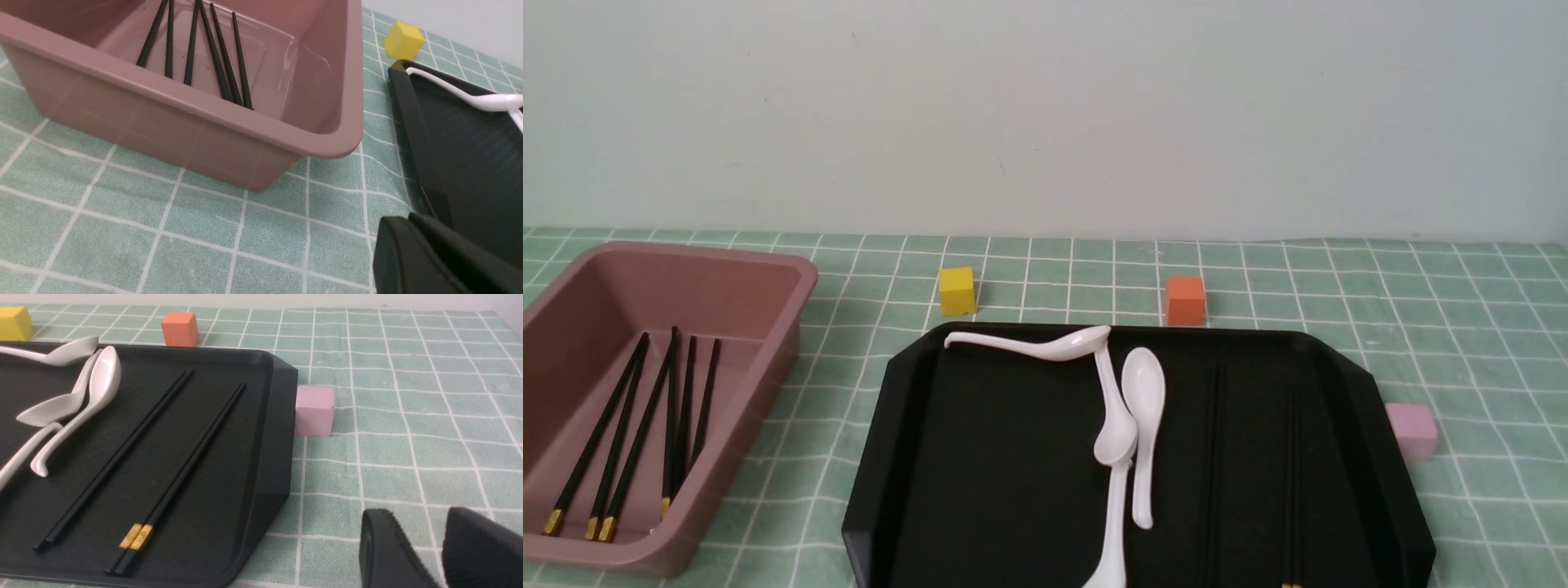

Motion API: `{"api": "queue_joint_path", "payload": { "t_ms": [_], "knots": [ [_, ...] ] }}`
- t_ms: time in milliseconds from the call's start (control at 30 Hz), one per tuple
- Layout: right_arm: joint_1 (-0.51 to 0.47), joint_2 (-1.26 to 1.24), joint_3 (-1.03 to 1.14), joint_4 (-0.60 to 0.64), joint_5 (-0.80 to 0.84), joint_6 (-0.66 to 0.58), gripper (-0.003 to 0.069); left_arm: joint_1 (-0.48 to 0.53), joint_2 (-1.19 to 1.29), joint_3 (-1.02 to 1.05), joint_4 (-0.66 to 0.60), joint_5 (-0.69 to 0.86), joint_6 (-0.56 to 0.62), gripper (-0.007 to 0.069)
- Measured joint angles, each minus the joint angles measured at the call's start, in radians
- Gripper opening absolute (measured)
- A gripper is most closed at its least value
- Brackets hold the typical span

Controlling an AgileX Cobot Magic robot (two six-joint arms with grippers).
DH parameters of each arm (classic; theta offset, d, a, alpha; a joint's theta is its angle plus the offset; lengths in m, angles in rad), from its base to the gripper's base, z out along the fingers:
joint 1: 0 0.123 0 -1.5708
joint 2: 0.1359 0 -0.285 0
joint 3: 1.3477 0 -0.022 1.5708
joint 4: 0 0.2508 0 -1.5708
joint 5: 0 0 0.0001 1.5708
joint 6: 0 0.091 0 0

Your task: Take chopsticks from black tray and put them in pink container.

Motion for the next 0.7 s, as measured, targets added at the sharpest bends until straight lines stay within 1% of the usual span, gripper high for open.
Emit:
{"api": "queue_joint_path", "payload": {
  "t_ms": [700],
  "knots": [
    [0.0, 0.0, 0.0, 0.0, 0.0, 0.0, 0.024, 0.0, 0.0, 0.0, 0.0, 0.0, 0.0, 0.0036]
  ]
}}
